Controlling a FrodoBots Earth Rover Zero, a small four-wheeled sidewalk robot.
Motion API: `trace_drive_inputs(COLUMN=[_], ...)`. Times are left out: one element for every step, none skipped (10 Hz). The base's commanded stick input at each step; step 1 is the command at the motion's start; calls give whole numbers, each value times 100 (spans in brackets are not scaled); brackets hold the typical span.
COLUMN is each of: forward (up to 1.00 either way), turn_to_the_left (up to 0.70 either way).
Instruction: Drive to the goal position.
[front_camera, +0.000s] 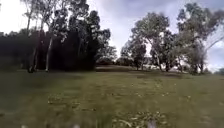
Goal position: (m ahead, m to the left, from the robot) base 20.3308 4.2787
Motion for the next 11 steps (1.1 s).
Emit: trace_drive_inputs(forward=[70, 70, 70, 70, 70, 70, 70, 70, 70, 70, 70], turn_to_the_left=[0, 0, 0, 0, 0, -3, -18, -29, -32, -31, -28])
